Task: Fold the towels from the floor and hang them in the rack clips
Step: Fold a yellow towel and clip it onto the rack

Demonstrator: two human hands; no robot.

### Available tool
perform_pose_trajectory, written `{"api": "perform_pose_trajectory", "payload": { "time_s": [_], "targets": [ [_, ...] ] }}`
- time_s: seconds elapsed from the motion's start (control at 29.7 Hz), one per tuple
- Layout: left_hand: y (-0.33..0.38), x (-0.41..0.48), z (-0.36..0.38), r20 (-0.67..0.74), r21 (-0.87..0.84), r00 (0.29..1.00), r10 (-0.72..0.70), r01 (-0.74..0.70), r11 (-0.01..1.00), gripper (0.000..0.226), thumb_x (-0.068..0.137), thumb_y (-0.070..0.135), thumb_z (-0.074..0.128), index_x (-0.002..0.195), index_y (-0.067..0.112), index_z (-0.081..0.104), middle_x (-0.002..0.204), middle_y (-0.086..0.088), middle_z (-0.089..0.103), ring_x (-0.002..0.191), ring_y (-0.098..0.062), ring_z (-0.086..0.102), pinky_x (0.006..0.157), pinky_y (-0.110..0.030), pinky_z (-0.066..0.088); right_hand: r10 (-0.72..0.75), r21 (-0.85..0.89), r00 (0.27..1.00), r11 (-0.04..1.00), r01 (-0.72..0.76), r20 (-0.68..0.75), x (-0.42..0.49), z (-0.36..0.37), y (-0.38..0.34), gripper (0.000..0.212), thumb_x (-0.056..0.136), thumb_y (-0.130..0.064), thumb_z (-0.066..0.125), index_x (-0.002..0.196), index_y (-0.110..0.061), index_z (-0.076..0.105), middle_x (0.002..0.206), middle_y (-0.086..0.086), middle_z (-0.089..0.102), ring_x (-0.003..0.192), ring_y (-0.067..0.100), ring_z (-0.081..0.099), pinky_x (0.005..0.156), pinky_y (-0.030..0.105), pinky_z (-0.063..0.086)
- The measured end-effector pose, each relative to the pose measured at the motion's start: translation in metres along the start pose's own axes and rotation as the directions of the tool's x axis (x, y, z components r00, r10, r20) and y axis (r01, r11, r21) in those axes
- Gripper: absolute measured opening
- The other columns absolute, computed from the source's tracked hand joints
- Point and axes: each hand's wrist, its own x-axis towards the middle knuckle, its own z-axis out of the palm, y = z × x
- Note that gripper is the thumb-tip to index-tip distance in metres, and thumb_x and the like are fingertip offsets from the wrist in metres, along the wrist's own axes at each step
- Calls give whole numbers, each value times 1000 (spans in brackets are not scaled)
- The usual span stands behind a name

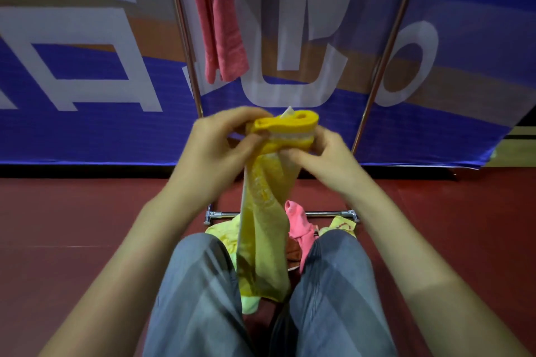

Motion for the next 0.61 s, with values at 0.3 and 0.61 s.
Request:
{"api": "perform_pose_trajectory", "payload": {
  "time_s": [0.3,0.61],
  "targets": [
    [-17,16,-13,-66,46,995,-70,73,996,15,77,13,59,91,17,64,77,14,61,71,8,60,67,-10,49,-44,-52,999,998,44,-13,10,2,-11,13,80,-4,63,82,-17,63,76,-4,63,69,-4,60,68,14,50],
    [9,36,-22,215,369,956,-201,111,923,43,70,53,66,86,13,58,75,-2,63,71,-17,59,67,-40,49,-28,-42,1000,999,28,-3,6,14,-26,15,83,-2,59,97,2,63,100,32,64,81,16,61,77,30,53]
  ]
}}
